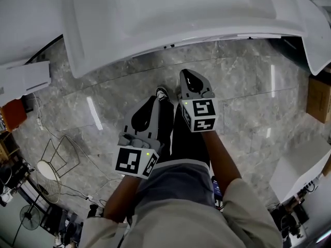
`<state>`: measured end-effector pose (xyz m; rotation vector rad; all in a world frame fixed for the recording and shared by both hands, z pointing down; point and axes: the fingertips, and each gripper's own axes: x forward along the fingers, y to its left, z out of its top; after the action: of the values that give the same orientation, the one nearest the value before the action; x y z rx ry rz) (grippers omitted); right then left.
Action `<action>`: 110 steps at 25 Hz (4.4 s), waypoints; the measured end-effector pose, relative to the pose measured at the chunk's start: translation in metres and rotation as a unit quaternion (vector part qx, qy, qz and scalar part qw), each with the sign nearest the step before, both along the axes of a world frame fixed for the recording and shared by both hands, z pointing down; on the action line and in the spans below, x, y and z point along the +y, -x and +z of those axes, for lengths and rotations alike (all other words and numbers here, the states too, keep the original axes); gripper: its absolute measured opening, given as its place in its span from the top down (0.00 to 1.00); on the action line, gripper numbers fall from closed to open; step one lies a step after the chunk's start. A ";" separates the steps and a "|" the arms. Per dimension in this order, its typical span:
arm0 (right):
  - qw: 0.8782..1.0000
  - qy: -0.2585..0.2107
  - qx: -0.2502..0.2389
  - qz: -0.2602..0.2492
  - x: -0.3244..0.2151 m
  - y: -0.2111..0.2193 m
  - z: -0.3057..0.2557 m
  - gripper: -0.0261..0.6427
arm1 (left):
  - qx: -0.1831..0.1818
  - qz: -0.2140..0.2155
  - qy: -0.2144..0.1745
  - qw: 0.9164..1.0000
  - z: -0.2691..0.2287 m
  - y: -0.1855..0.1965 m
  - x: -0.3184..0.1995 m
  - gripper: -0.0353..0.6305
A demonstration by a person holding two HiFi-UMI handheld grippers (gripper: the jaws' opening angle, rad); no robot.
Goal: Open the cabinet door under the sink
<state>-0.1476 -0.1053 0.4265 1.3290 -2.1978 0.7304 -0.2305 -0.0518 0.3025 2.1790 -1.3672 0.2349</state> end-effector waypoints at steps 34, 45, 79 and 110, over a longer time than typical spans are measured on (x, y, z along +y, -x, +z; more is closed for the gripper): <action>0.998 0.008 0.056 0.004 -0.073 0.011 0.163 0.73 | 0.005 -0.012 0.095 0.995 0.121 0.014 0.016 0.95; 0.998 0.000 0.064 0.018 -0.104 0.017 0.195 0.72 | 0.002 0.000 0.103 0.995 0.137 0.020 0.010 0.95; 0.997 -0.002 0.078 -0.027 -0.082 0.009 0.215 0.88 | 0.001 -0.026 0.112 0.993 0.143 -0.004 0.030 0.95; 0.989 0.011 0.097 -0.112 -0.035 -0.009 0.216 0.88 | 0.014 -0.071 0.098 0.993 0.126 -0.045 0.047 0.95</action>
<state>-0.1383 -0.1407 0.6425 1.0703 -2.1296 0.5167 -0.1860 -0.0049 0.4281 1.9095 -1.4131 0.2715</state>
